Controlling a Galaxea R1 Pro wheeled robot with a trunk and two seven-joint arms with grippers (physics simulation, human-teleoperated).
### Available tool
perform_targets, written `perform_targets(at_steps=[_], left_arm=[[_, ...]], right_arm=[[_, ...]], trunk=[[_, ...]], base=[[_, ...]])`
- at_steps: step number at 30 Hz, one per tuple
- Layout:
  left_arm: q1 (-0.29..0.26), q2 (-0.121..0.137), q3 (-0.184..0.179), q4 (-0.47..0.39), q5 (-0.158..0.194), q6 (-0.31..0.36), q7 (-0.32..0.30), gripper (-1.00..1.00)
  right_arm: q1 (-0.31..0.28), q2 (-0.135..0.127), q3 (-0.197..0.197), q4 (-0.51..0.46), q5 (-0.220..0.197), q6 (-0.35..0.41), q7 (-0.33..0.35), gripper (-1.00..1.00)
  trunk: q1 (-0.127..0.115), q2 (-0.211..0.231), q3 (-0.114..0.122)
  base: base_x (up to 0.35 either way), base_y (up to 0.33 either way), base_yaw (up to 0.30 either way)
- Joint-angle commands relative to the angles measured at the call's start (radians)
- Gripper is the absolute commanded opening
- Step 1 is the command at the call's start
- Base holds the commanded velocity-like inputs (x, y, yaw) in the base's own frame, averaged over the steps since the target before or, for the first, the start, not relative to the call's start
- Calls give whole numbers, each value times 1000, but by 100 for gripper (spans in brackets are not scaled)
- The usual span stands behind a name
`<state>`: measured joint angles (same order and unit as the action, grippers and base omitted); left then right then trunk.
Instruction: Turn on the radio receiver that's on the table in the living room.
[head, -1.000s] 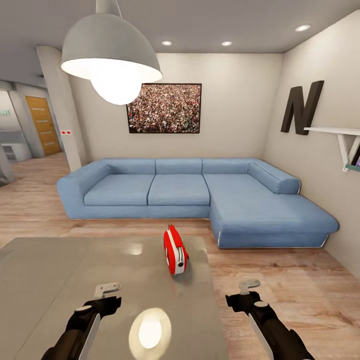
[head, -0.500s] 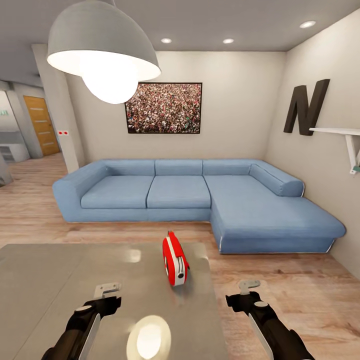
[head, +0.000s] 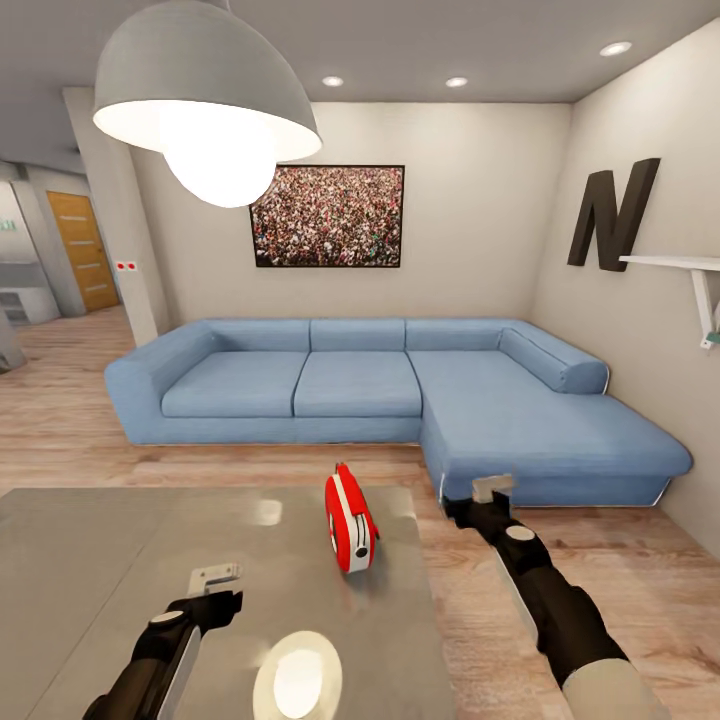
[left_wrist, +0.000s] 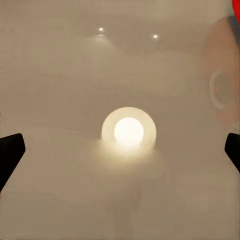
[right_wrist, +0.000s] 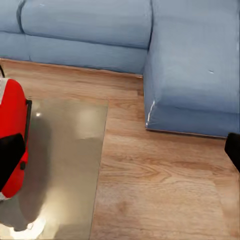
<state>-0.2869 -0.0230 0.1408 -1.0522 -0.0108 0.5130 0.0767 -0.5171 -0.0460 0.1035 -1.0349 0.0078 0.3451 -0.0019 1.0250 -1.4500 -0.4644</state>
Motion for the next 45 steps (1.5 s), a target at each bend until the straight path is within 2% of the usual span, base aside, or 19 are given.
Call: perform_targets(at_steps=[1, 4, 8, 11, 13, 16, 21, 24, 25, 26, 27, 28, 29, 31, 32, 36, 39, 43, 45], left_arm=[[0, 0, 0, 0, 0, -1, 0, 100], [0, 1, 0, 0, 0, -6, 0, 100], [0, 5, 1, 0, 0, -8, 1, 100], [0, 16, 0, 3, 1, -8, 0, 100], [0, 19, -1, 12, 1, -9, 0, 100], [0, 19, -2, 20, 2, -35, 0, 100], [1, 10, 0, 40, 5, -148, 0, 100], [2, 9, -2, 192, 3, -225, 0, 100], [3, 17, -1, 306, 2, -295, 0, 100], [3, 20, -1, 351, 2, -325, 0, 100], [3, 39, -1, 554, 1, -463, 2, 100], [3, 45, -1, 607, 1, -501, 2, 100], [3, 65, -2, 757, 0, -618, 2, 100], [2, 83, -2, 875, 0, -733, 2, 100], [3, 99, -2, 957, 0, -826, 3, 100], [3, 120, -3, 1065, 1, -920, 2, 100], [4, 117, -3, 1084, 2, -933, 1, 100], [5, 89, -2, 1092, 5, -939, -5, 100], [5, 62, -1, 1106, 5, -938, -6, 100]], right_arm=[[-15, 0, 0, -1, -2, 0, 0, 100], [-107, 1, -1, -5, -9, 42, 0, 100], [-220, 9, 0, 1, -13, 230, 1, 100], [-302, 32, 1, 38, -12, 359, 3, 100], [-340, 41, 2, 88, -10, 390, 3, 100], [-410, 55, 2, 239, -7, 404, 4, 100], [-498, 71, 3, 422, -4, 406, 7, 100], [-515, 70, 4, 455, 0, 405, 8, 100], [-517, 68, 3, 459, 3, 393, 9, 100], [-518, 67, 3, 460, 3, 387, 9, 100], [-519, 65, 3, 462, 5, 361, 9, 100], [-519, 65, 3, 462, 5, 357, 9, 100], [-520, 65, 2, 462, 4, 349, 9, 100], [-520, 65, 2, 462, 3, 345, 10, 100], [-520, 65, 2, 463, 3, 343, 11, 100], [-520, 64, 2, 463, 3, 341, 11, 100], [-520, 64, 3, 463, 3, 341, 11, 100], [-520, 64, 4, 463, 4, 340, 11, 100], [-520, 64, 4, 463, 4, 339, 11, 100]], trunk=[[0, 0, 0], [0, 0, 0], [0, 0, 0], [0, 0, 0], [0, 0, 0], [0, 0, 0], [0, 0, 0], [0, 0, 0], [0, 0, 0], [0, 0, 0], [0, 0, 0], [0, 0, 0], [0, 0, 0], [0, 0, 0], [0, 0, 0], [0, 0, 0], [0, 0, 0], [0, 0, 0], [0, 0, 0]], base=[[0, 0, 0], [0, 0, 0], [0, 0, 0], [0, 0, 0], [0, 0, 0], [0, 0, 0], [0, 0, 0], [0, 0, 0], [0, 0, 0], [0, 0, 0], [0, 0, 0], [0, 0, 0], [0, 0, 0], [0, 0, 0], [0, 0, 0], [0, 0, 0], [0, 0, 0], [0, 0, 0], [0, 0, 0]])
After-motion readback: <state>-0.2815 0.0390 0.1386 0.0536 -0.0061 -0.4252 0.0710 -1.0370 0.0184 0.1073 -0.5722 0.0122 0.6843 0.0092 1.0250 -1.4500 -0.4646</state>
